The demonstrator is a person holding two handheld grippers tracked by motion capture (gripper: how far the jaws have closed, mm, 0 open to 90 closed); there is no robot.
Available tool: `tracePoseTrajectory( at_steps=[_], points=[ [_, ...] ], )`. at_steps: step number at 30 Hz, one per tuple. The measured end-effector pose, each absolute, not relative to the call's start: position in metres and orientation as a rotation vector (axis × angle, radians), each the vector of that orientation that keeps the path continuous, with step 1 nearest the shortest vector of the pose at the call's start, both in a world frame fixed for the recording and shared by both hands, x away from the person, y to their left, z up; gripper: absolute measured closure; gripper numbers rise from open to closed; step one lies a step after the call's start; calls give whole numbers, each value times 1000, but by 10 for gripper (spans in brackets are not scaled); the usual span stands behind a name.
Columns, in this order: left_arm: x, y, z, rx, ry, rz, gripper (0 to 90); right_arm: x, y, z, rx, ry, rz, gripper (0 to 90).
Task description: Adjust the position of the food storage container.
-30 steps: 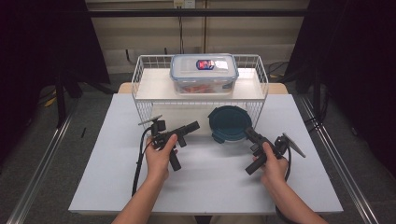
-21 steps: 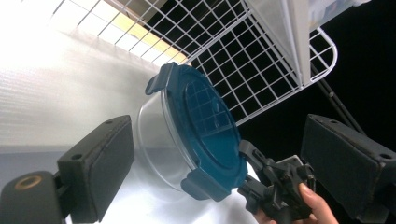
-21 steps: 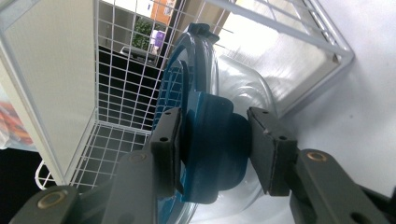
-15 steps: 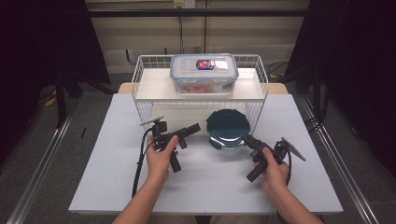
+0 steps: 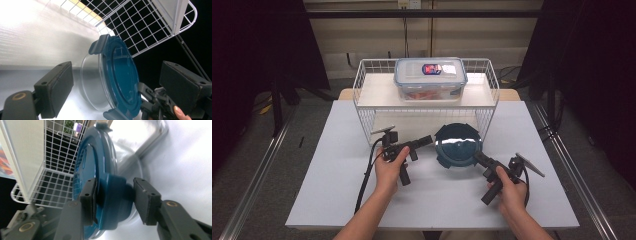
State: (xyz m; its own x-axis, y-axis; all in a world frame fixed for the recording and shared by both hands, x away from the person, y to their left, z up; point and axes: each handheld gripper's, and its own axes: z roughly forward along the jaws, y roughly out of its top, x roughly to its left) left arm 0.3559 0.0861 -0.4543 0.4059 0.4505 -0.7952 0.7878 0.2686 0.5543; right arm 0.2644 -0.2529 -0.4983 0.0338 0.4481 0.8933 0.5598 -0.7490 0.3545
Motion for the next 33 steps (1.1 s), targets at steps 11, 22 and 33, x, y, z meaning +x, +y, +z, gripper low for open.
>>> tracePoseTrajectory(
  at_steps=[11, 22, 33],
  points=[
    [359, 82, -461, 1390, 1238, -330, 143, 285, -265, -486, -2219, -1220, -1980, 552],
    [359, 79, -466, 1410, 1252, -322, 266, 297, -260, -486, -2181, -1324, -1998, 724],
    [356, 89, -459, 1421, 1250, -293, 277, 286, -243, -483, -2118, -1325, -1946, 754]
  ],
)
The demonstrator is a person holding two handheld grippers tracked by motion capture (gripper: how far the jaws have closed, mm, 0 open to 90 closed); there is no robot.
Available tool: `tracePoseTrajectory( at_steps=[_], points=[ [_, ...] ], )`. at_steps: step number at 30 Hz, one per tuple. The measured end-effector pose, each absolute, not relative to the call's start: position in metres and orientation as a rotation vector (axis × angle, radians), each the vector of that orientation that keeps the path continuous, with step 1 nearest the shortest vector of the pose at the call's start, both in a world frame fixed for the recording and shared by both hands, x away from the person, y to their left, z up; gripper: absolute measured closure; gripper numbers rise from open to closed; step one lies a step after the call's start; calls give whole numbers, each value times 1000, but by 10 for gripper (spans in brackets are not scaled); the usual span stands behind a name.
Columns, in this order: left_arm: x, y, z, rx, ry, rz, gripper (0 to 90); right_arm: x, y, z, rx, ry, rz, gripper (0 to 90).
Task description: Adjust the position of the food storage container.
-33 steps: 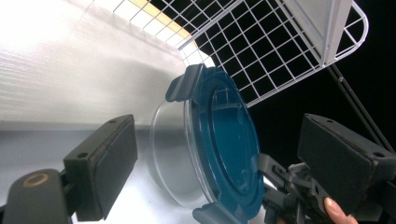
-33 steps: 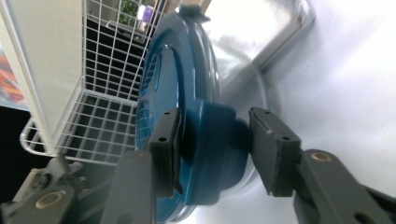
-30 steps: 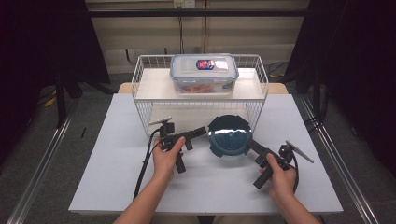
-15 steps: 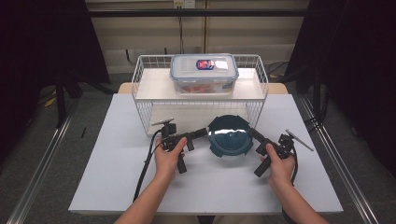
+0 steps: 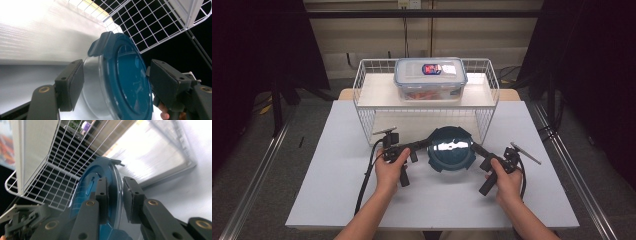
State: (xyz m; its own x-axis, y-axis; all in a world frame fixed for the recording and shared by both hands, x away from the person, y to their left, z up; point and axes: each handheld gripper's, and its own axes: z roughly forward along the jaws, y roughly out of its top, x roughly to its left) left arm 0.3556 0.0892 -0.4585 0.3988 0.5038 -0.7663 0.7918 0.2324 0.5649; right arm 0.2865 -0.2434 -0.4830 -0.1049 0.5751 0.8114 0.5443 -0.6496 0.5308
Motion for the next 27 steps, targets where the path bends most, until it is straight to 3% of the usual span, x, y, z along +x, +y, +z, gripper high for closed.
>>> tracePoseTrajectory(
  at_steps=[14, 27],
  points=[
    [344, 129, -449, 1428, 1294, -202, 252, 278, -218, -489, 2210, 1390, 1945, 728],
    [338, 140, -449, 1441, 1304, -228, 269, 262, -188, -490, 2223, 1520, 1976, 678]
  ],
)
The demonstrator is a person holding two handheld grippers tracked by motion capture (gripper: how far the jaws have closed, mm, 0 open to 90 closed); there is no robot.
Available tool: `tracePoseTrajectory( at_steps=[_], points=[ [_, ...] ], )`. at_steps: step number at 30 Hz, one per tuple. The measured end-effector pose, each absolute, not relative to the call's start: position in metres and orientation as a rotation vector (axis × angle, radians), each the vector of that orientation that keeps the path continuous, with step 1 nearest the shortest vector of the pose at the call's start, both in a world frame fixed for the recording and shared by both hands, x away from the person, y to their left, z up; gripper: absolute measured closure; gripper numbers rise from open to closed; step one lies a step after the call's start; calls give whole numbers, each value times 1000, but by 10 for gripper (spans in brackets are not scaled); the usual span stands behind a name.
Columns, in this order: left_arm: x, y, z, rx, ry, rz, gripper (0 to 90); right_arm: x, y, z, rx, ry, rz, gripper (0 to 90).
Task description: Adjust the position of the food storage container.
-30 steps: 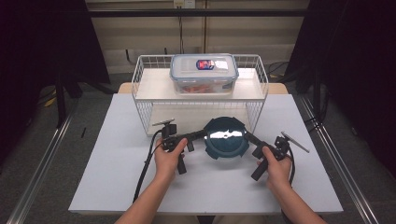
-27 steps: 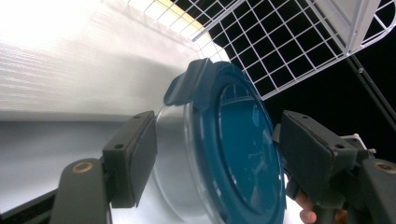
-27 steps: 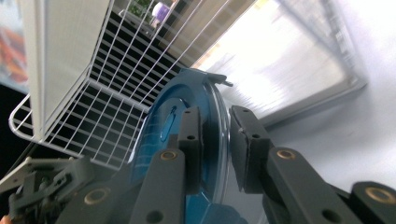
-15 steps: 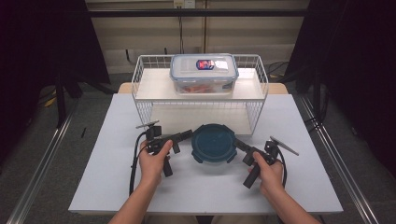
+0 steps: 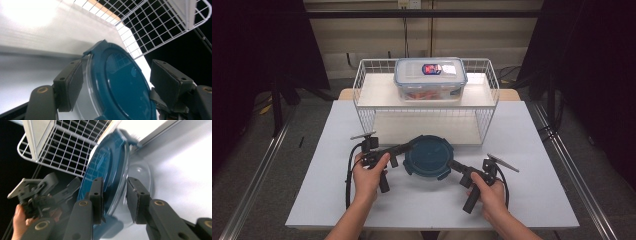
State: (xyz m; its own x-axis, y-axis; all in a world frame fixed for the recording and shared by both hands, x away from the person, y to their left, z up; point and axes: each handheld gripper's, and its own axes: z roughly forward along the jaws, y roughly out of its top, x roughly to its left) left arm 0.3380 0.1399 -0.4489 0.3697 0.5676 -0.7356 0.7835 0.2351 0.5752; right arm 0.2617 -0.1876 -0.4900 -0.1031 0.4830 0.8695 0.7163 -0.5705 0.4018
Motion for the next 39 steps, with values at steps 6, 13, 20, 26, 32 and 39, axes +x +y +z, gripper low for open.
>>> tracePoseTrajectory(
  at_steps=[6, 13, 20, 26, 32, 39],
  points=[
    [342, 142, -454, 1427, 1328, -219, 280, 264, -187, -490, -1969, -1348, -1764, 681],
    [346, 138, -461, 1433, 1347, -259, 325, 272, -189, -489, -2005, -1368, -1816, 678],
    [346, 136, -468, 1400, 1383, -289, 444, 273, -187, -490, -2007, -1377, -1819, 704],
    [344, 135, -469, 1420, 1387, -316, 520, 273, -187, -489, -2009, -1380, -1819, 706],
    [342, 133, -470, 1423, 1410, -296, 567, 272, -186, -489, -2018, -1378, -1828, 705],
    [335, 134, -470, 1362, 1433, -273, 619, 272, -185, -489, -2027, -1382, -1828, 704]
  ],
)
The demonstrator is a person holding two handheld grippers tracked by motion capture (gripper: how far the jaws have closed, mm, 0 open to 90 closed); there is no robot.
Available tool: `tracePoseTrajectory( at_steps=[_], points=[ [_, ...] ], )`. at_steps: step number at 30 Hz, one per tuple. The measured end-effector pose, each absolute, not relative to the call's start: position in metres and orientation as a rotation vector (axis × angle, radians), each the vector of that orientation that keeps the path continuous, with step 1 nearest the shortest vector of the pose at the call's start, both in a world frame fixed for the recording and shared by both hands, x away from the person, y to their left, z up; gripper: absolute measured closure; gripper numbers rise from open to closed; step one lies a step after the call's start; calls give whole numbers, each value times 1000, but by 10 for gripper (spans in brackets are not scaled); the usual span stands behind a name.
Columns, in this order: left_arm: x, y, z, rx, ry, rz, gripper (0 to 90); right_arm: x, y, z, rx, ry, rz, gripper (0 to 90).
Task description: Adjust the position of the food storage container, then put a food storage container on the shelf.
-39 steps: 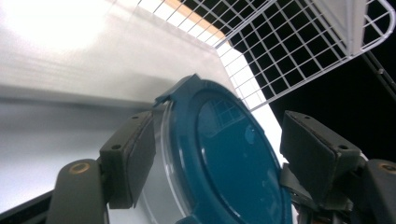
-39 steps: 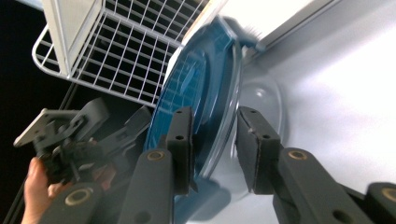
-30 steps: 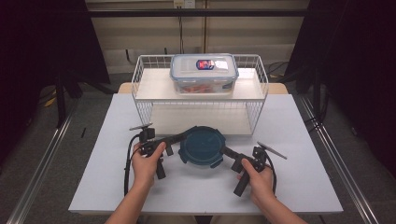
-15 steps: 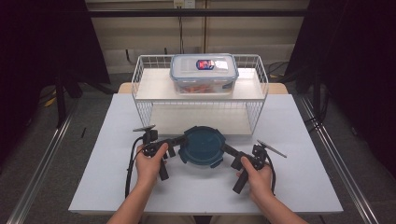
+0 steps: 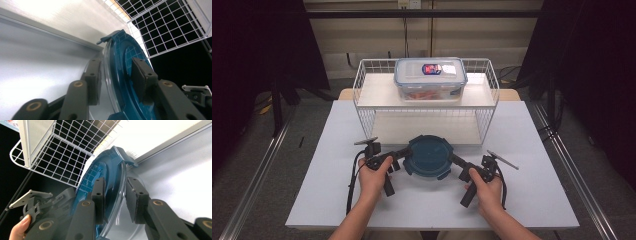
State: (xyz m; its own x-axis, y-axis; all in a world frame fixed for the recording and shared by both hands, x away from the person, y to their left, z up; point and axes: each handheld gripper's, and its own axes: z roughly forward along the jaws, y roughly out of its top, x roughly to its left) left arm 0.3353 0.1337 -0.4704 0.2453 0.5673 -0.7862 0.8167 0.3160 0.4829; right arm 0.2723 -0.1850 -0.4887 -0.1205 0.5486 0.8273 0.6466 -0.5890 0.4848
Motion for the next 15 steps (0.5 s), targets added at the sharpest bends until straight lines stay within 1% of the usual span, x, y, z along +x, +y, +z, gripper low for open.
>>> tracePoseTrajectory(
  at_steps=[3, 4, 11, 15],
  points=[
    [334, 137, -469, 1357, 1441, -293, 656, 272, -185, -489, -2030, -1380, -1828, 705],
    [334, 137, -469, 1354, 1457, -280, 718, 273, -185, -489, -2022, -1372, -1829, 705],
    [332, 138, -469, 1346, 1466, -284, 720, 275, -185, -489, -2035, -1362, -1820, 708],
    [330, 136, -469, 1329, 1482, -263, 722, 274, -184, -489, -2048, -1340, -1831, 715]
  ],
)
